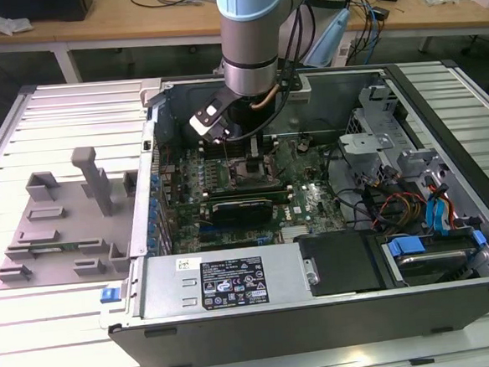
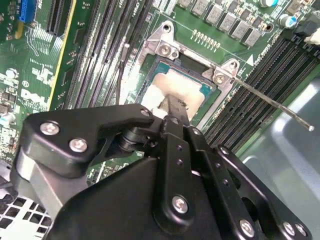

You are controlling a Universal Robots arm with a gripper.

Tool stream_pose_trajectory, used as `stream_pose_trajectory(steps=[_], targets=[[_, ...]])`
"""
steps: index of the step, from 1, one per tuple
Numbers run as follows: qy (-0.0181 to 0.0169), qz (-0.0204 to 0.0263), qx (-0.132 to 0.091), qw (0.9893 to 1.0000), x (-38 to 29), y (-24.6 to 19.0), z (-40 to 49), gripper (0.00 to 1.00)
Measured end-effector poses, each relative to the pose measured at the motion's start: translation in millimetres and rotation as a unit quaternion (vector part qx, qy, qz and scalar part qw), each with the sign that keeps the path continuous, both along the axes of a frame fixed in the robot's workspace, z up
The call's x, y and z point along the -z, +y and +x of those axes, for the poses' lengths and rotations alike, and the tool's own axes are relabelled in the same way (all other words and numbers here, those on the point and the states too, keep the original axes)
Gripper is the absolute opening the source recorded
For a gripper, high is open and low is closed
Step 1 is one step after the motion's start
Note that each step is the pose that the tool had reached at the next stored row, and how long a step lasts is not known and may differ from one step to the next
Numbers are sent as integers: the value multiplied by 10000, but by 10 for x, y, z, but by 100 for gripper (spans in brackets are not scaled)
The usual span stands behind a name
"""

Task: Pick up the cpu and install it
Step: 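Place the cpu into insertion slot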

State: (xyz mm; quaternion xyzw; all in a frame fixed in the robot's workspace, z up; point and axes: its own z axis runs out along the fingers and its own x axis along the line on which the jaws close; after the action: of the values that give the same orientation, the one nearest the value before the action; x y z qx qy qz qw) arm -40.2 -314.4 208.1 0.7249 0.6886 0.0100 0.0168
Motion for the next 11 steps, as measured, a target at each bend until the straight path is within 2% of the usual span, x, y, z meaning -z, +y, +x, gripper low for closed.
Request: stream_pose_trajectory(steps=[1,11], targets=[[-70,0,0,10000,27,0,-10,11],[-72,10,1,10000,37,1,-11,11]])
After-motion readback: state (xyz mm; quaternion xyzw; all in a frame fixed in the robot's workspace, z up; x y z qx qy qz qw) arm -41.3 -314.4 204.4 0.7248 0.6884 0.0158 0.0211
